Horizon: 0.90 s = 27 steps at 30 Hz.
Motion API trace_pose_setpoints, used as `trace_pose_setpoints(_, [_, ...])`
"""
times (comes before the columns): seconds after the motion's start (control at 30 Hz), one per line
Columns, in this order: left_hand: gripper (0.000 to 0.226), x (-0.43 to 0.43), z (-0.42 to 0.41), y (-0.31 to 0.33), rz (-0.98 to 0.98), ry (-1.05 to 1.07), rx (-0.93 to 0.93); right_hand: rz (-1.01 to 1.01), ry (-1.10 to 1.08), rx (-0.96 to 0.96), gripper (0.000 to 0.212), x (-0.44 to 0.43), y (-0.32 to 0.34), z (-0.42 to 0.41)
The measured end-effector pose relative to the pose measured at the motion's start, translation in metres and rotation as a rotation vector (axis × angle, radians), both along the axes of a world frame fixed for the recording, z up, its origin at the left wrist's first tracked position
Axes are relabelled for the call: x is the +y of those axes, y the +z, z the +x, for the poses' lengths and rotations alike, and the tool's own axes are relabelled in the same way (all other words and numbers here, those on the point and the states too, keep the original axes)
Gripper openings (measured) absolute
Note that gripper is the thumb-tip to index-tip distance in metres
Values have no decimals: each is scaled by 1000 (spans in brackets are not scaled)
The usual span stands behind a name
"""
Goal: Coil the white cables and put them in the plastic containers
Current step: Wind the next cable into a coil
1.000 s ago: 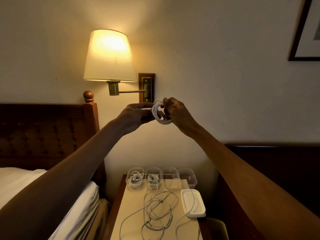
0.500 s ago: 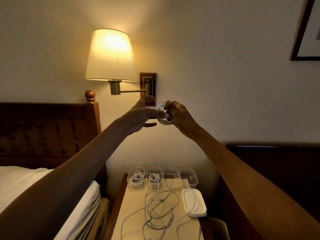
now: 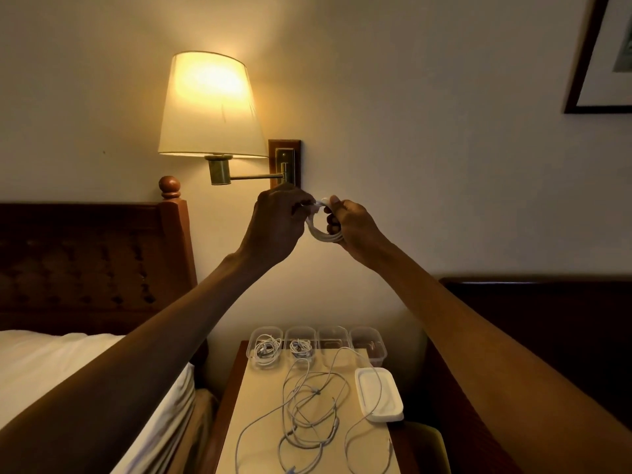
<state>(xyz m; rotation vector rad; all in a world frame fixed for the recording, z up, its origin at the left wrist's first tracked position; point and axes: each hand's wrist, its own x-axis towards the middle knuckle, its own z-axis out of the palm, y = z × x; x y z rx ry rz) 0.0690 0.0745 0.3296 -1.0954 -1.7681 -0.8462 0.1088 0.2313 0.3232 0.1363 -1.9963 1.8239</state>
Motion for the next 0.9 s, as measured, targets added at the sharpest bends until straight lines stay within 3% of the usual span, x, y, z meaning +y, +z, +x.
trace_pose_setpoints(0.23, [1, 3, 0, -6, 194, -117, -407, 37, -31, 24, 32, 1, -4, 0])
trace_pose_setpoints(0.4, [15, 1, -4, -16, 452, -298, -745, 76, -6, 3, 32, -2, -5, -5])
trace_pose_setpoints(0.57, [11, -1, -2, -20, 345, -462, -1058, -18, 2, -45, 33, -2, -20, -10])
trace_pose_setpoints(0.67, [17, -5, -6, -28, 306, -485, -1049, -89, 75, -89, 33, 1, -33, -9])
trace_pose_setpoints(0.9, [18, -14, -34, -86, 338, -519, -1259, 61, 154, -162, 26, 23, -93, -17])
